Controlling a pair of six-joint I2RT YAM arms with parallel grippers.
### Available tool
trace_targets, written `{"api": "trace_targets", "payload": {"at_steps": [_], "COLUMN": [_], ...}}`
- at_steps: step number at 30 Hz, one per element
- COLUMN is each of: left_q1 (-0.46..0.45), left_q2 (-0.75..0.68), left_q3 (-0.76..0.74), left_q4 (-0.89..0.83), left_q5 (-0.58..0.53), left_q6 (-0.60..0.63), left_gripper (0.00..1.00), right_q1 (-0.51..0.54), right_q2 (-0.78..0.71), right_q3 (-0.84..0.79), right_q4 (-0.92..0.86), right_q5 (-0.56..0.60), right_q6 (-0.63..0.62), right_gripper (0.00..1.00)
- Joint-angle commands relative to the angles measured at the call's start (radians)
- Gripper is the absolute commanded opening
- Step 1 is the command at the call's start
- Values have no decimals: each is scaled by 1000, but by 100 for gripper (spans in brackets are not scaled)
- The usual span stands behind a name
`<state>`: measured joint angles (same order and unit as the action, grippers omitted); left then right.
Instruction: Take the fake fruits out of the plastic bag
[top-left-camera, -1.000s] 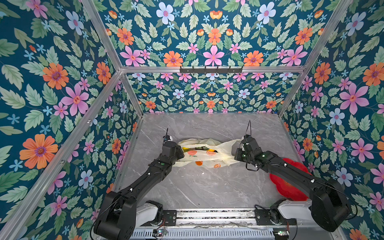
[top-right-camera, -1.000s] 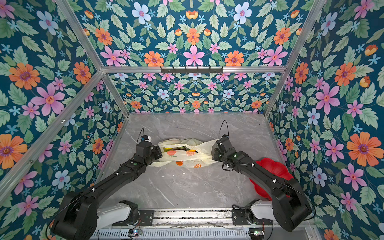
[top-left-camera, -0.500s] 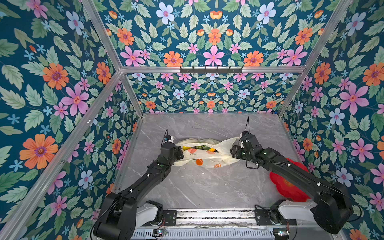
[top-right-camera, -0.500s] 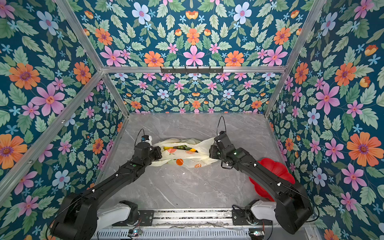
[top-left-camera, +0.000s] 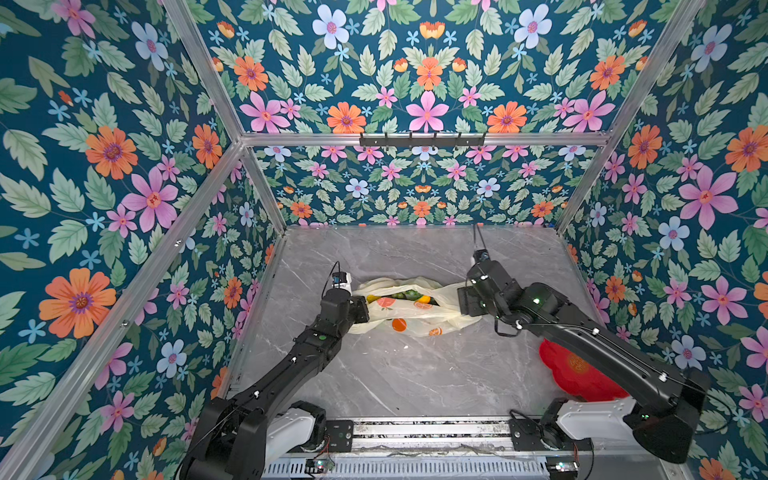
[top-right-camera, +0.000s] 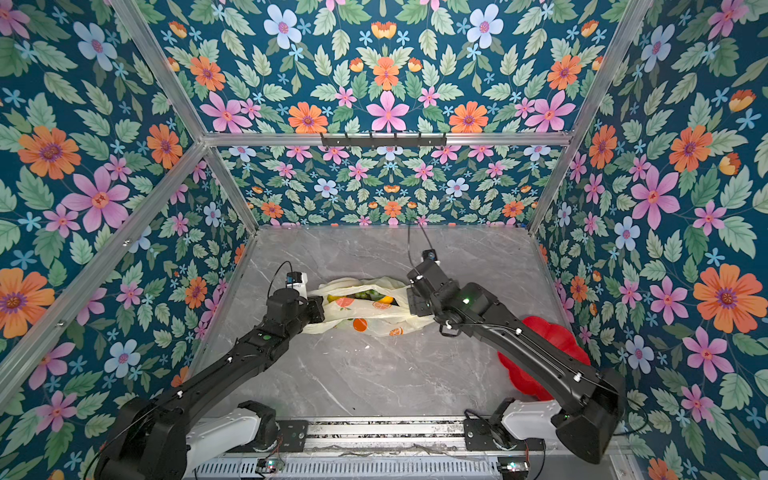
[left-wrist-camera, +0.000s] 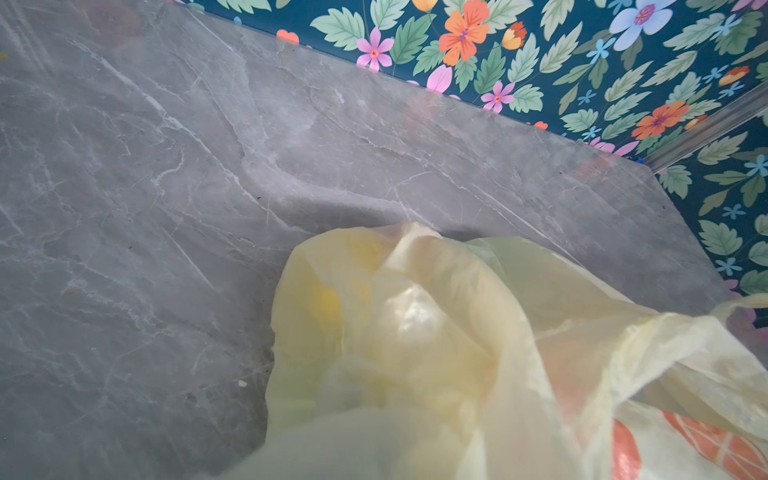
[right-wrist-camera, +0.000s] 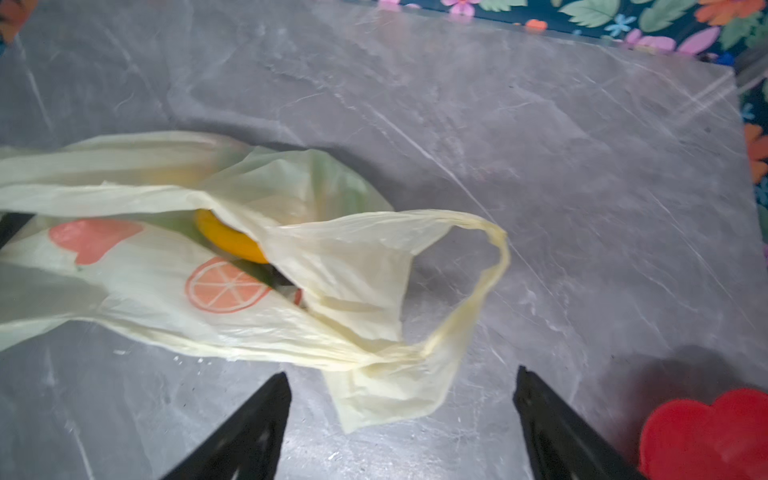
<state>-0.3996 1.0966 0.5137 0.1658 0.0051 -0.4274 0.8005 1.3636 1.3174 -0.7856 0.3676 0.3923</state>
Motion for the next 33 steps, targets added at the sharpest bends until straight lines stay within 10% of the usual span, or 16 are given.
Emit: {"api": "trace_targets", "payload": {"at_steps": [1,19,33], "left_q1": [-1,-3,-2], "left_q2": [-15,-49,-78], "left_q3": [-8,-53,-81], "left_q4": [28,63,86], "left_q5": [-10,-6,-59], "left_q6": [21,22,30], "left_gripper": [0,0,0], "right_q1": [36,5,-293], "right_q2": [103,528,668], "right_q3": [54,332,587], "right_q4": [-4,-94,-55], "right_q5": [-45,-17,-251], "right_q6": [-79,-119,-9], "right_gripper": [83,65,4]}}
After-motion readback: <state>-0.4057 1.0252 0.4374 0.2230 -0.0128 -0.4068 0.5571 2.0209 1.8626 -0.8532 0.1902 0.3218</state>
